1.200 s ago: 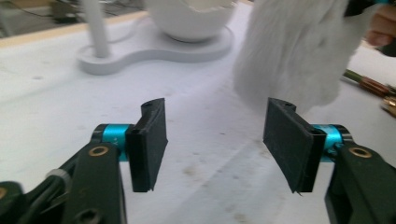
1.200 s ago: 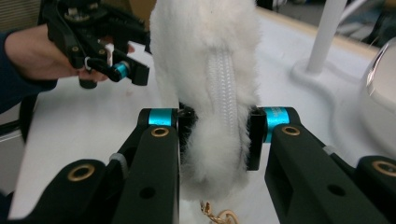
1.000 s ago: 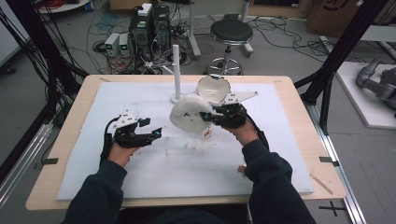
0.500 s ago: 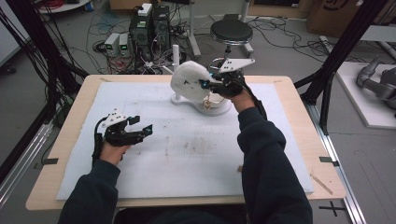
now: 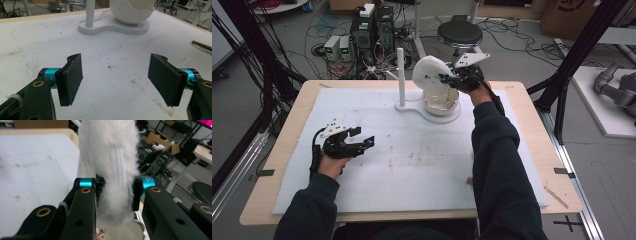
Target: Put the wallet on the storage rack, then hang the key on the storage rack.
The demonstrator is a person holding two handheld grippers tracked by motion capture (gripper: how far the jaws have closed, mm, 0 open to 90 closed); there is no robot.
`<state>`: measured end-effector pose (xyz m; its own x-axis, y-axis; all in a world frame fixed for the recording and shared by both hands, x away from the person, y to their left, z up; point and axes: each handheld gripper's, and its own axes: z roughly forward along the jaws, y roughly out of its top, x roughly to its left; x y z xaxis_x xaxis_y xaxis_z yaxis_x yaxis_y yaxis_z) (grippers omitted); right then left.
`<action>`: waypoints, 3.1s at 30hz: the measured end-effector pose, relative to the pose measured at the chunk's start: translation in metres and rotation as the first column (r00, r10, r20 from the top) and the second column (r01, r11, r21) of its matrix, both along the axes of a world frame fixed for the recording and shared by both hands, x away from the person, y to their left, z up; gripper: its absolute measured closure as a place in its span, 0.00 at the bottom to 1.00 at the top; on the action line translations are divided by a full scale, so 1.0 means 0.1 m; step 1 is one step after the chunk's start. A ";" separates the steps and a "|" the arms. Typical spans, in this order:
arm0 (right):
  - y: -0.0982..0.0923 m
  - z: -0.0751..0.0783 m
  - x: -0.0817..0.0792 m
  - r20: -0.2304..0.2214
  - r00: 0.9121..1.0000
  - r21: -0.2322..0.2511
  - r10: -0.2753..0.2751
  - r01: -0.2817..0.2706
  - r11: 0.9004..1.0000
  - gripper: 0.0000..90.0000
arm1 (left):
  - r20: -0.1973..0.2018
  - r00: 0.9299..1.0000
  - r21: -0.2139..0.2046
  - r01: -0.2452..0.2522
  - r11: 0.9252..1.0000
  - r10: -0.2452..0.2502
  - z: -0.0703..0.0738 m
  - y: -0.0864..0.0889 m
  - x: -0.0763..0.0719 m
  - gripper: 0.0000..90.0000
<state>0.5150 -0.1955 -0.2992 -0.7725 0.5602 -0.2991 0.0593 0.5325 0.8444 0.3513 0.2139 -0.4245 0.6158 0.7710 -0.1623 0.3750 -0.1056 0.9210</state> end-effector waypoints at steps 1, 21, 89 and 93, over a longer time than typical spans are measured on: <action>0.00 0.00 0.00 0.000 1.000 0.000 0.000 0.000 1.000 0.82 | -0.003 1.000 0.000 -0.002 1.000 0.002 0.00 0.00 0.00 0.31; -0.04 -0.20 -0.06 0.092 0.996 -0.335 0.008 0.023 0.942 0.82 | -0.016 1.000 -0.009 0.010 1.000 -0.010 -0.01 -0.01 0.00 0.31; -1.09 -0.95 -1.45 -0.310 0.917 0.086 -0.250 0.289 0.954 0.30 | 0.028 0.999 -0.039 -0.041 0.998 0.042 0.03 0.15 -0.01 0.25; -1.11 -0.99 -1.46 -0.335 0.909 0.089 -0.246 0.291 0.953 0.33 | 0.027 0.999 -0.037 -0.039 0.999 0.040 0.03 0.15 -0.01 0.25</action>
<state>0.3687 -0.3070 -0.3981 -0.6285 0.7773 0.0282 0.4600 0.3422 0.8194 0.3504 0.2293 -0.4218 0.5894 0.7888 -0.1741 0.3528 -0.0574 0.9340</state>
